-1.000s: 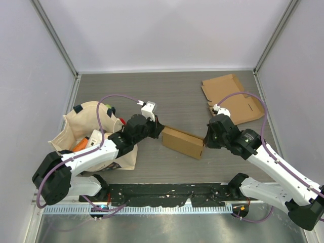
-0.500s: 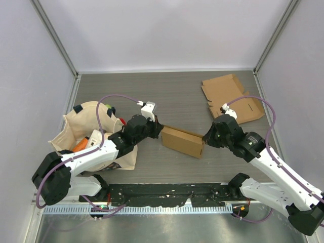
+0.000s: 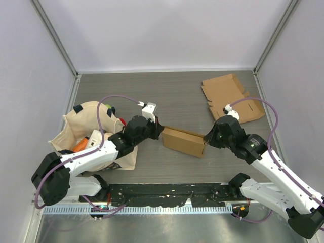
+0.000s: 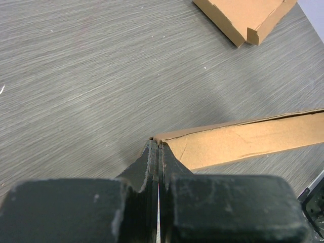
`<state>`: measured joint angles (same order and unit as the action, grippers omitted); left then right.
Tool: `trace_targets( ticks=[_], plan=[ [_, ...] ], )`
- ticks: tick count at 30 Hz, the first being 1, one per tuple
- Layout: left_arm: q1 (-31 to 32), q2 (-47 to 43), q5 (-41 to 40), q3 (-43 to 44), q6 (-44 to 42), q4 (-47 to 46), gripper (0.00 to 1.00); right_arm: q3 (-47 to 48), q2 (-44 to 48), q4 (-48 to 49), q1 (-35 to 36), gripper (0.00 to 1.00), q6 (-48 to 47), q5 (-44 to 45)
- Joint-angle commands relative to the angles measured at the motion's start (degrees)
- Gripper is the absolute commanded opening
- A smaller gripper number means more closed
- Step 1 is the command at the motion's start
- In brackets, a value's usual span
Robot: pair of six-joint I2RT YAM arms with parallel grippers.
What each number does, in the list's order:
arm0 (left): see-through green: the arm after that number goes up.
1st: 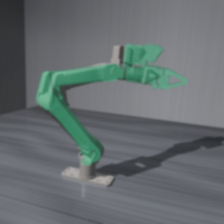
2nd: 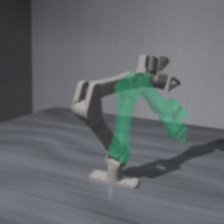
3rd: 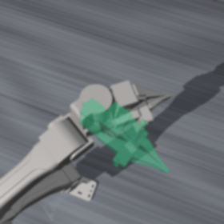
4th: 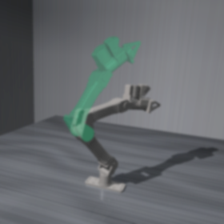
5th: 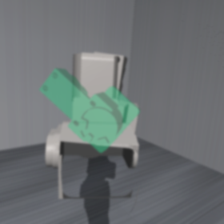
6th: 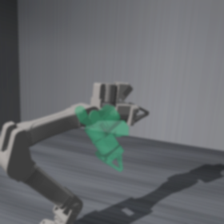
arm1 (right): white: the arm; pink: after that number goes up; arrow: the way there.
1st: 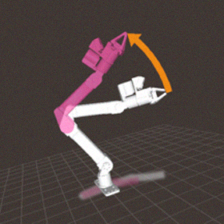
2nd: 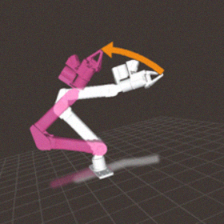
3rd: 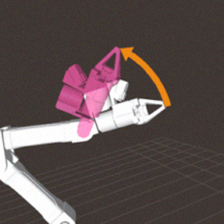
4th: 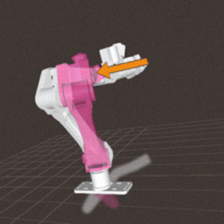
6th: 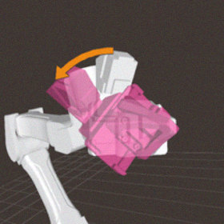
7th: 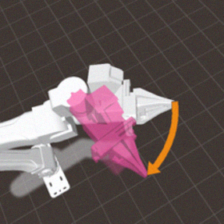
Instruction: Fold the paper box
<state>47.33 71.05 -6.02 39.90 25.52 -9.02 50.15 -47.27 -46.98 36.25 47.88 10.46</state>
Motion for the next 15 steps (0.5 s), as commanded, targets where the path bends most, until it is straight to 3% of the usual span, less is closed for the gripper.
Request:
trace_targets(
  ticks=[1,7,15],
  plan=[
    [1.27,-1.08,0.66,-1.31,0.76,0.32,0.0,-3.99,2.34,1.54,0.05,0.01,-4.54,-0.88],
    [3.29,-1.35,-1.53,-3.51,3.31,-2.58,0.0,-12.52,5.87,6.73,0.05,0.01,-7.01,-3.25],
    [5.05,-2.05,-4.34,-6.85,5.07,-4.08,0.0,-12.98,7.19,6.56,0.14,0.04,-4.46,-4.74]
  ],
)
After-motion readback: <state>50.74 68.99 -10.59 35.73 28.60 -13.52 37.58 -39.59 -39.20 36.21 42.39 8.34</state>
